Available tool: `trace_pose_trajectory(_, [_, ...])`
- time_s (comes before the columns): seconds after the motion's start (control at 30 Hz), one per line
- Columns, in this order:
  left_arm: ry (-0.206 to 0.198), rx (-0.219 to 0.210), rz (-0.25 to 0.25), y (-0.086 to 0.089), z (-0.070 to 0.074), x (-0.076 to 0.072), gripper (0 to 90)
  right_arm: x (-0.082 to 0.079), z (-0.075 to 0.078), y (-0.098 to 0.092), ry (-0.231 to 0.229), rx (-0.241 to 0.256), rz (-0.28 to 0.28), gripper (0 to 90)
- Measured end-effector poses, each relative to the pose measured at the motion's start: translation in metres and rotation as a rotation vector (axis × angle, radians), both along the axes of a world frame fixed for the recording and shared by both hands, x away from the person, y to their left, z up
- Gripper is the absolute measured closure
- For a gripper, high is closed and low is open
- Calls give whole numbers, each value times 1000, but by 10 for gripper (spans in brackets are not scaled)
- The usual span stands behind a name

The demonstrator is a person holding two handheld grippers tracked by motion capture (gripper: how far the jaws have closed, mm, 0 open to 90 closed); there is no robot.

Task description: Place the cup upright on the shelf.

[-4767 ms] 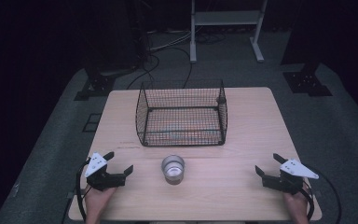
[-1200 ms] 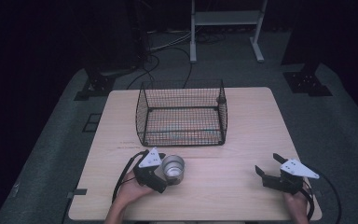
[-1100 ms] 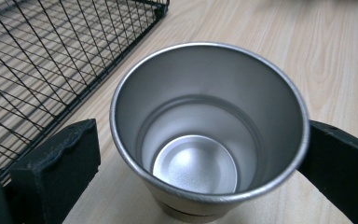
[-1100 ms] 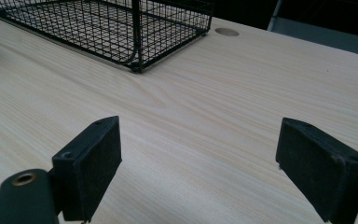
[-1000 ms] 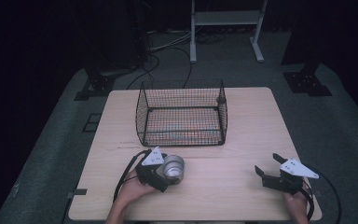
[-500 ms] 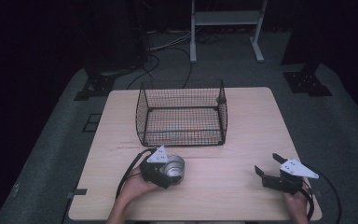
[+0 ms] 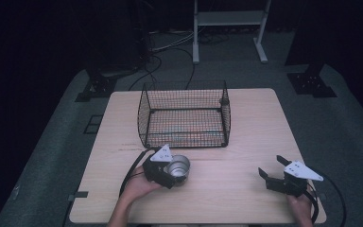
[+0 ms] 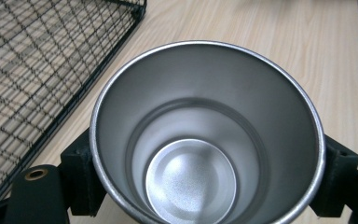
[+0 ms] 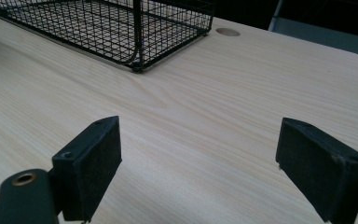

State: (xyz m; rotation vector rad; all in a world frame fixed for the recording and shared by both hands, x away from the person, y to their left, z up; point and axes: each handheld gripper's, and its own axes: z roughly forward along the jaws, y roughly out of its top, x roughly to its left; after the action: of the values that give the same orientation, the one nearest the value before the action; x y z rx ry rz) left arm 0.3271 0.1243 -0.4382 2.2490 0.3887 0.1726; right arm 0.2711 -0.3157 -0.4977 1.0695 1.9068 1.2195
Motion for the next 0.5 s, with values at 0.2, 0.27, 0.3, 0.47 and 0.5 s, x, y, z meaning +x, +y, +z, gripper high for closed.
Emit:
trace_pose_trajectory(0.2, [-10, 0, -9, -7, 10, 3, 174, 0, 0, 0, 0, 2, 0, 134])
trace_pose_trajectory(0.27, [-12, 9, -18, -11, 14, 4, 174, 0, 0, 0, 1, 2, 0, 134])
trace_pose_trajectory(0.3, [-12, 8, -20, -12, 15, 4, 174, 0, 0, 0, 1, 2, 0, 134])
trace_pose_trajectory(0.47, [-13, 26, -33, -14, 21, 5, 174, 0, 0, 0, 2, 4, -1, 134])
trace_pose_trajectory(0.5, [-11, 22, -30, -14, 22, 5, 174, 0, 0, 0, 2, 3, 0, 134])
